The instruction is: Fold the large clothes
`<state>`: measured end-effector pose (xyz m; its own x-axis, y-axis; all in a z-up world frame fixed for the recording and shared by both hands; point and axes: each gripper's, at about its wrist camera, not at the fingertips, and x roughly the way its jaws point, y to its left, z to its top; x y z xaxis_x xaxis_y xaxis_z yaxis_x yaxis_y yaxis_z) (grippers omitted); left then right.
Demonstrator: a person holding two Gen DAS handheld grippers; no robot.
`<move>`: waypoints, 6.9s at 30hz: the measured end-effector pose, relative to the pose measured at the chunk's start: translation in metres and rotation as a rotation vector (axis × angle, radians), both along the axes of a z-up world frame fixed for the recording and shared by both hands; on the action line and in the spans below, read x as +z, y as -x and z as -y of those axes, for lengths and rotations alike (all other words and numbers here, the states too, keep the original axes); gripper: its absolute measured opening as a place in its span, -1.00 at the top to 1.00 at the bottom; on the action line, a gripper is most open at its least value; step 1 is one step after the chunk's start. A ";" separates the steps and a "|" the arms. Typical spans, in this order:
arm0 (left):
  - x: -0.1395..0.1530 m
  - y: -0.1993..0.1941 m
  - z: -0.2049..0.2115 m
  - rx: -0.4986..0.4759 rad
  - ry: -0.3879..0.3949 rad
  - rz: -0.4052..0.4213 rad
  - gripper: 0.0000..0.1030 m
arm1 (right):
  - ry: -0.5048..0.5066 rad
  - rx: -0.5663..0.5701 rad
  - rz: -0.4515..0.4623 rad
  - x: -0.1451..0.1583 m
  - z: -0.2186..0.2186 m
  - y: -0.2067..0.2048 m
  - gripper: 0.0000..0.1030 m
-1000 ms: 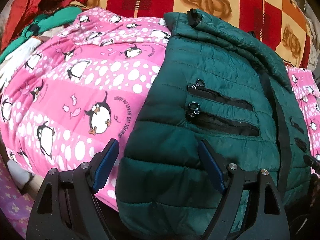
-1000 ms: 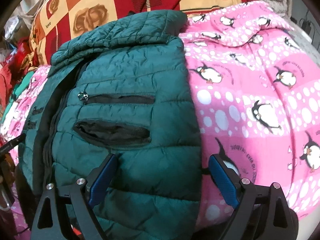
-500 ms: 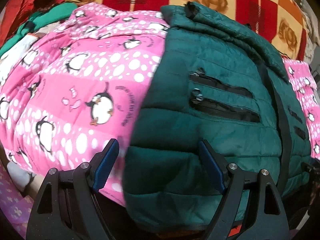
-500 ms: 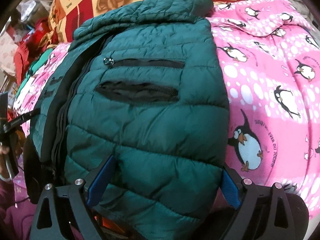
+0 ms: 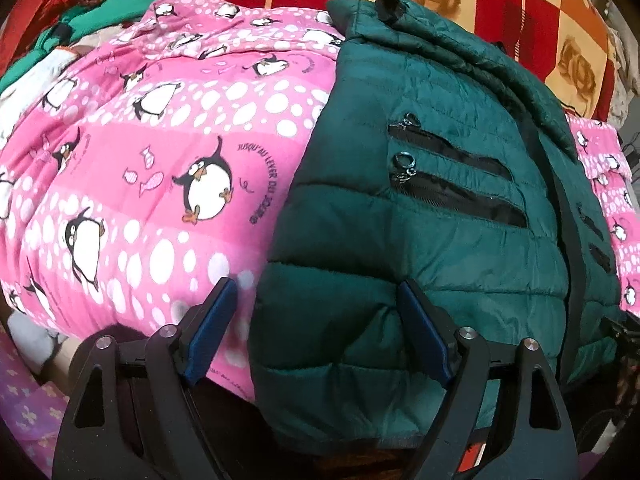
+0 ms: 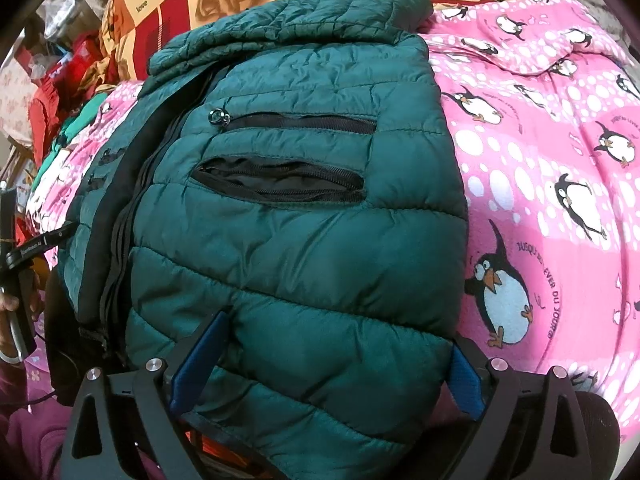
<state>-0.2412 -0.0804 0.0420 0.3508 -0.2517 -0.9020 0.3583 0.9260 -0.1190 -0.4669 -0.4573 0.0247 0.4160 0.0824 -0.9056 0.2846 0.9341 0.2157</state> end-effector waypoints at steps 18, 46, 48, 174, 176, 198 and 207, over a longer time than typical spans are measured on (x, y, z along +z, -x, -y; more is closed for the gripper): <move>0.022 0.019 0.024 -0.120 -0.022 0.086 0.70 | -0.050 0.084 0.164 0.023 0.005 0.012 0.38; 0.144 -0.149 0.118 0.060 0.231 0.355 0.73 | -0.007 -0.169 0.532 0.134 0.113 -0.156 0.45; 0.138 -0.172 0.130 0.085 0.208 0.366 0.73 | -0.002 -0.194 0.524 0.132 0.126 -0.175 0.45; 0.055 -0.198 0.179 0.085 0.066 0.383 -0.96 | 0.275 -0.105 0.295 0.059 0.093 -0.295 -0.98; 0.059 -0.188 0.178 0.075 0.065 0.392 -0.96 | 0.286 -0.099 0.308 0.062 0.084 -0.290 -0.98; 0.058 -0.172 0.174 0.067 0.051 0.380 -0.96 | 0.263 -0.101 0.286 0.055 0.064 -0.281 -0.98; 0.051 -0.177 0.176 0.067 0.047 0.362 -0.96 | 0.263 -0.102 0.275 0.050 0.067 -0.283 -0.98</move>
